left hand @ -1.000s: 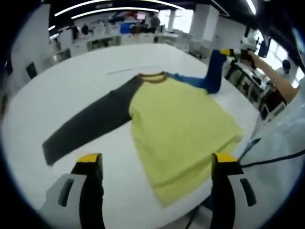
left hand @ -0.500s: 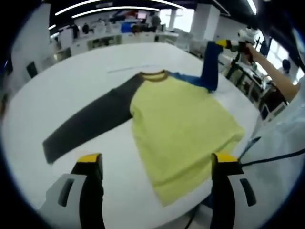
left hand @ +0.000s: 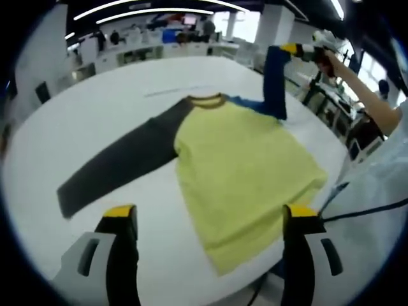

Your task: Fold the garment on the visible template until the final outline fits inside the template.

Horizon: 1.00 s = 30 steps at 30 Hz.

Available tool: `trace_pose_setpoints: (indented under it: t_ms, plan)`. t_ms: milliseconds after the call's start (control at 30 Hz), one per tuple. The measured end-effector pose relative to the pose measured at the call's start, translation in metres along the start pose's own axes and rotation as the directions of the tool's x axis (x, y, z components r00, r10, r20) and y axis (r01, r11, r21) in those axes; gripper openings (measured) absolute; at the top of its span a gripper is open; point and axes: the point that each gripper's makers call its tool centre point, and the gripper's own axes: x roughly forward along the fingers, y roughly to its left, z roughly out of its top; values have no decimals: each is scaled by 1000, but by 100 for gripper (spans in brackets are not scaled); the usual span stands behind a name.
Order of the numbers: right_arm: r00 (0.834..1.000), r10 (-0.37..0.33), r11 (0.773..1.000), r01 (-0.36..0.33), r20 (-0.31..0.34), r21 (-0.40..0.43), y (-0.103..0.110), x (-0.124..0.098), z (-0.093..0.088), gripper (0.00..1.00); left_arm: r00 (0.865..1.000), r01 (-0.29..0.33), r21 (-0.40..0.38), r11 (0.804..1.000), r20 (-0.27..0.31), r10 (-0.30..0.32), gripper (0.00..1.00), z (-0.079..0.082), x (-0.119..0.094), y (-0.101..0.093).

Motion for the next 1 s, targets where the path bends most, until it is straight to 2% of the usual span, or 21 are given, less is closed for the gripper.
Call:
trace_pose_setpoints:
  t_ms: [733, 900, 1000]
  plan:
    - [995, 98, 995, -98, 0, -27, 34, 47, 17, 2, 1000, 2, 2, 1000, -7, -2, 91, 2, 2, 2]
    - [993, 119, 992, -119, -7, -36, 49, 63, 15, 2, 1000, 5, 0, 1000, -6, -5, 91, 2, 2, 2]
    - [992, 126, 991, -127, -28, -43, 55, 70, 7, 2, 1000, 4, -4, 1000, -9, -4, 91, -1, 2, 1]
